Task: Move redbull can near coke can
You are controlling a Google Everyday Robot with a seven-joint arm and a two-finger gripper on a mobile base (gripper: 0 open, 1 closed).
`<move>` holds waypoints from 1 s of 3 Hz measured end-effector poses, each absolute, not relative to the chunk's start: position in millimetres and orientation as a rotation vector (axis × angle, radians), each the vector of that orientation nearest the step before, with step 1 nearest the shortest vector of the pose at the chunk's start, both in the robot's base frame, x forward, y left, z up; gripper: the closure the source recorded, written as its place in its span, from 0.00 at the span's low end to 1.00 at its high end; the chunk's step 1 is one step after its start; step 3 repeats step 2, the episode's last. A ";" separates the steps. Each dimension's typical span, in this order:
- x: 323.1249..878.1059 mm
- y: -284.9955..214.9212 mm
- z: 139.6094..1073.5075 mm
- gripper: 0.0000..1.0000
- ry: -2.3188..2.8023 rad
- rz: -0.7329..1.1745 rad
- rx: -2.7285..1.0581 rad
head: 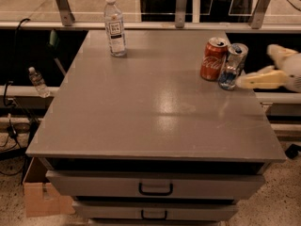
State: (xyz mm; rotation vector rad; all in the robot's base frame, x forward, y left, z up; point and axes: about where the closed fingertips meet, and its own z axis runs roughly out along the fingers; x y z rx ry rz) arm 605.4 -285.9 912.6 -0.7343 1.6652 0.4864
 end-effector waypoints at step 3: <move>530.9 -318.7 986.6 0.00 1.654 0.273 -0.851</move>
Offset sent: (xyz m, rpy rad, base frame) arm -0.0573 -0.0321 0.0524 -0.1458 -0.0639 -0.0339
